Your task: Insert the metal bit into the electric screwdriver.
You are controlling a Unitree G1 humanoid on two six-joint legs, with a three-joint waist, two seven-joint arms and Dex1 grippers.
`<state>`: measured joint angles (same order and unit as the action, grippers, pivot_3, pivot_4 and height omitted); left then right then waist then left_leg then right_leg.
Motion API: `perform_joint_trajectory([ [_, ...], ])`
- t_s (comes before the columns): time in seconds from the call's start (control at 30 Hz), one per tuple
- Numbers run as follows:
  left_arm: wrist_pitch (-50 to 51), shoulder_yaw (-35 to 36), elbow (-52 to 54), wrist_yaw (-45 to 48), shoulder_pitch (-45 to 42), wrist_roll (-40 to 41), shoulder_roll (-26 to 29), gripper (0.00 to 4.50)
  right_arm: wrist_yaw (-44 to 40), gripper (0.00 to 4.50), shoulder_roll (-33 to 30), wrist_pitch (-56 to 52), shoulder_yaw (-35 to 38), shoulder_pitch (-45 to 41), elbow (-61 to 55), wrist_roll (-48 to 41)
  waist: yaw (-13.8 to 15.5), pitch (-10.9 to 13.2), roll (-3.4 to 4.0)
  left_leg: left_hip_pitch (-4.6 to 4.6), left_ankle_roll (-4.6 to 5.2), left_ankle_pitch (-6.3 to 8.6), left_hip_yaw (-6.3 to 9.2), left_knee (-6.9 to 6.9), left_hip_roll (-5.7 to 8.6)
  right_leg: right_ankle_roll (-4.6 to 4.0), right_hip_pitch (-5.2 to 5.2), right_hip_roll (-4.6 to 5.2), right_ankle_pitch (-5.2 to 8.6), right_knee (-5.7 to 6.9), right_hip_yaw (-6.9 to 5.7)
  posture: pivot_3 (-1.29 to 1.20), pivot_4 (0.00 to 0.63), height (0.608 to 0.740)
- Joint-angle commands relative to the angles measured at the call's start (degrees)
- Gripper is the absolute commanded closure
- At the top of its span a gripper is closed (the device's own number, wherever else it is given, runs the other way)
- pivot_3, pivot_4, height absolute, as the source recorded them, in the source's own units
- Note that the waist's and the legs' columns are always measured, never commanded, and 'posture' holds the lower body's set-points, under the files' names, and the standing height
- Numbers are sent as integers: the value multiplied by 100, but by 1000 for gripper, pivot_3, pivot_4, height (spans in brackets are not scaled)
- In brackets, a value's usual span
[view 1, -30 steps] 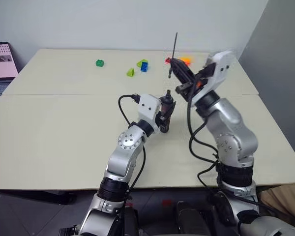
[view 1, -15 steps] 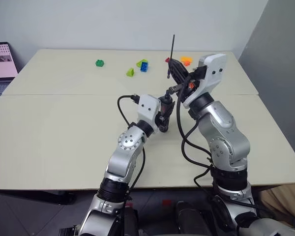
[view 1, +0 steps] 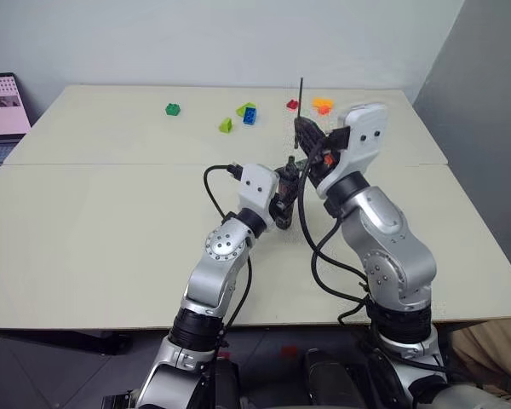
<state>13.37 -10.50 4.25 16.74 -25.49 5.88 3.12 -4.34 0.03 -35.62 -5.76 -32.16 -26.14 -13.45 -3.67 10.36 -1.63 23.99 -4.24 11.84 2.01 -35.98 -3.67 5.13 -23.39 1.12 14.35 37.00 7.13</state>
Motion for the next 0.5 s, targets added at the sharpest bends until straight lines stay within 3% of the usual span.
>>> perform_joint_trajectory([
  [0.03, -37, 43, 220, -84, -29, -119, 29, 2848, 83, 4500, 80, 133, -66, -3, -324, 67, 0, 0, 0, 0, 0, 0, 1, 0, 0, 0, 0, 0, 0, 0, -1, 0, 150, 740],
  [0.5, -16, 46, 223, -68, -22, -112, 55, 2848, 87, 4500, 284, 300, -105, 170, -281, 53, -2, 0, 0, 1, 0, 0, 1, 1, 0, -1, 0, 0, 1, -3, -1, 0, 150, 740],
])
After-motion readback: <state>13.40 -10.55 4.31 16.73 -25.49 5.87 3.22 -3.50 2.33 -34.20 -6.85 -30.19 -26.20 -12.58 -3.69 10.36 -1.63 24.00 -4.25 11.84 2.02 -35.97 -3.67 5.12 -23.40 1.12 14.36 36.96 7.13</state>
